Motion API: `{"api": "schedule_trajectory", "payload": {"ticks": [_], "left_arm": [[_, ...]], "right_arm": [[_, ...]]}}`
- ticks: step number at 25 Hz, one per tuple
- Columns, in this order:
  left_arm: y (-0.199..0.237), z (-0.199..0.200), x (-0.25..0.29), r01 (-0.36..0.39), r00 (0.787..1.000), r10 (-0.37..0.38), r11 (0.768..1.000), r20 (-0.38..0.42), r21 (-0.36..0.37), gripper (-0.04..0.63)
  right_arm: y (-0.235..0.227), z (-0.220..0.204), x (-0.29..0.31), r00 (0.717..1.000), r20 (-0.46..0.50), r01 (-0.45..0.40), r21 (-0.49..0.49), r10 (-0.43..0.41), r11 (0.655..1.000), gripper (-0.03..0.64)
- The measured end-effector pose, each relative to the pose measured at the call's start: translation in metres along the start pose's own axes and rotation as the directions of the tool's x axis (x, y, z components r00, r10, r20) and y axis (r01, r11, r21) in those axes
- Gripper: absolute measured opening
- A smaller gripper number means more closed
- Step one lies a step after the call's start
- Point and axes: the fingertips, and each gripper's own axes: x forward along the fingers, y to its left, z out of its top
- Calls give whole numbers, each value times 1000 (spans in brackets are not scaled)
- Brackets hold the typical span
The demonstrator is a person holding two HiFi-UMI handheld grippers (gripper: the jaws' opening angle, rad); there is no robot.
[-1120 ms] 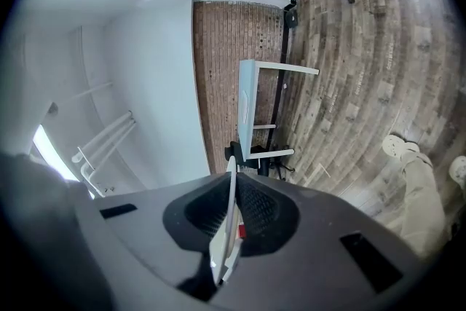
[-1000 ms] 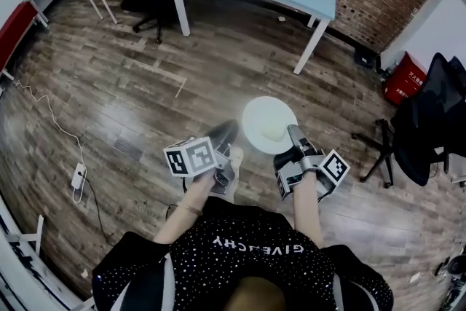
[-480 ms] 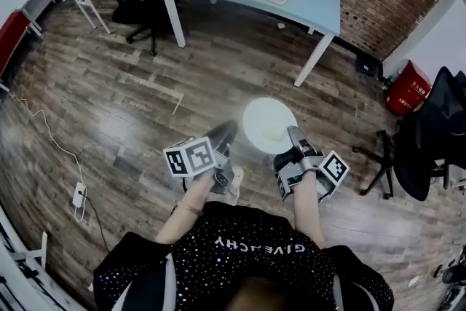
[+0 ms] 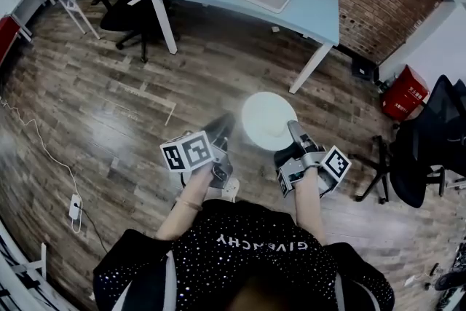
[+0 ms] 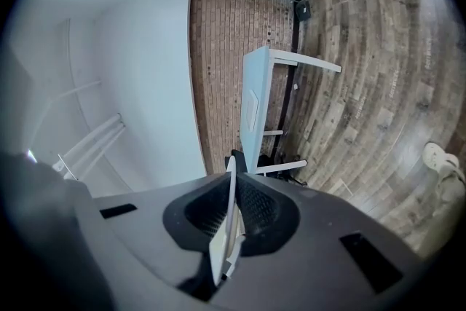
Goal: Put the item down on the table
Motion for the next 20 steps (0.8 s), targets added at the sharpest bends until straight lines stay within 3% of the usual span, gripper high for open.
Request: {"api": "schedule_trajectory", "payload": {"ticks": [9,15,20], "left_arm": [[13,17,49,2,1000,-2,1000,-27,4,9],[22,15,54,-14,1000,14,1000,0,-3,9],[38,40,85,-47,999,47,999,25,-9,9]], "right_arm": [[-5,35,46,1000,22,-8,23,7,1000,26],[-14,46,56,1000,-2,-1,7,1,1000,26],[-9,69,102,1000,-26,-4,-8,4,1000,26]]}}
